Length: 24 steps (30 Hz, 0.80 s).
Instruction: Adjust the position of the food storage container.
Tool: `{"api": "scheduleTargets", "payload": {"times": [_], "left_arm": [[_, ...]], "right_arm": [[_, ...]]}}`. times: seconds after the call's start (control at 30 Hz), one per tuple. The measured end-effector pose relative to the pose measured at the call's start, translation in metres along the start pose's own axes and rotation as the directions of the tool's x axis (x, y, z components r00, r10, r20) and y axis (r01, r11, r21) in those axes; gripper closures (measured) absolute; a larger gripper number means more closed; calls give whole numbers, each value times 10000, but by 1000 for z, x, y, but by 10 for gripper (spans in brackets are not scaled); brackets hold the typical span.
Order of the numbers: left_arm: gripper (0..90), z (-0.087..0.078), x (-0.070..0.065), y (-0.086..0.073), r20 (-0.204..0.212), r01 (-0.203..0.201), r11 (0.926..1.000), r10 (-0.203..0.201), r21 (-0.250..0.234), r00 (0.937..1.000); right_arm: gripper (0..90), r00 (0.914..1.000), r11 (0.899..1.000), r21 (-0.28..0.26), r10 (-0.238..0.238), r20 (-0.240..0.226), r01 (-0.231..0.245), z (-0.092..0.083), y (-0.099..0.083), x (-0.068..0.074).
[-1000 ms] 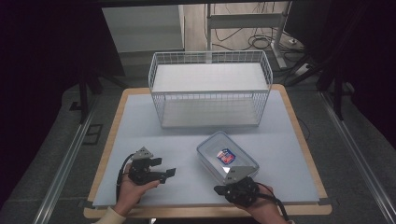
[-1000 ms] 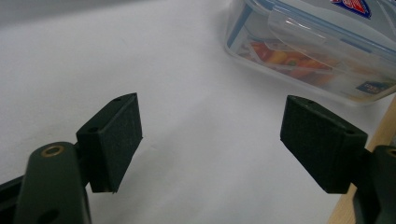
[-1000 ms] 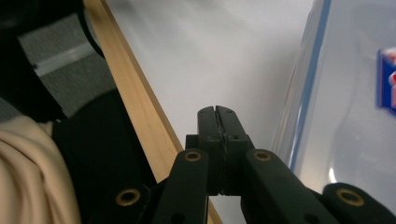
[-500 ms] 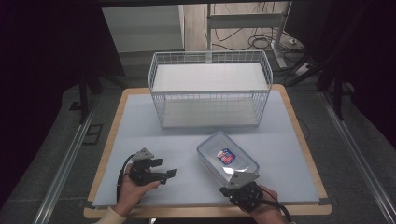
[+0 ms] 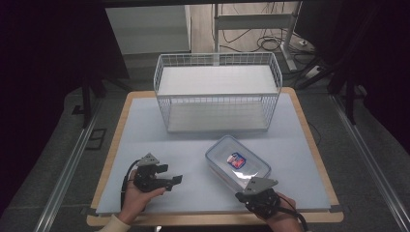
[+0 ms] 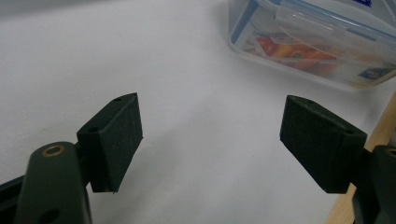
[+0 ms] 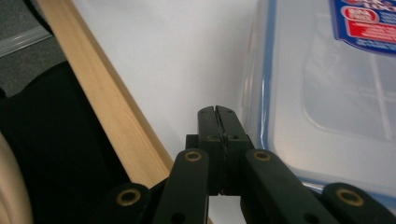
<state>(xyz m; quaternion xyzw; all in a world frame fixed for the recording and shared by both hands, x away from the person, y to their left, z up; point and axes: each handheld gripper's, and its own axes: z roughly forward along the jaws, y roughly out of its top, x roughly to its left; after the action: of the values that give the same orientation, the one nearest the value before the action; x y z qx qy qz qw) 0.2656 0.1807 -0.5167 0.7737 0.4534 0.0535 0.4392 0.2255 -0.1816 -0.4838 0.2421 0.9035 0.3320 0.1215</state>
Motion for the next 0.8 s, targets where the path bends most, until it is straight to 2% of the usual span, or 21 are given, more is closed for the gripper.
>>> {"api": "scheduleTargets", "payload": {"times": [0.13,0.3,0.33,0.43,0.8], "left_arm": [[209,0,0,0,-6,-5,10000,5,14,10000],[209,1,0,0,-54,36,10000,-36,81,10000],[209,1,0,0,-54,36,10000,-36,81,10000],[209,2,0,0,-33,25,10000,-24,92,10000],[210,2,0,0,-38,35,9999,-35,122,10000]], "right_arm": [[896,9995,9998,-5,201,230,-201,-4,-4,-7],[896,9965,9977,-132,665,511,-659,-13,-15,-27],[896,9965,9977,-132,665,511,-659,-13,-15,-27],[896,9921,9934,-304,1123,552,-1108,-18,-22,-41],[896,9810,9855,-496,1667,996,-1624,-29,-30,-65]]}}
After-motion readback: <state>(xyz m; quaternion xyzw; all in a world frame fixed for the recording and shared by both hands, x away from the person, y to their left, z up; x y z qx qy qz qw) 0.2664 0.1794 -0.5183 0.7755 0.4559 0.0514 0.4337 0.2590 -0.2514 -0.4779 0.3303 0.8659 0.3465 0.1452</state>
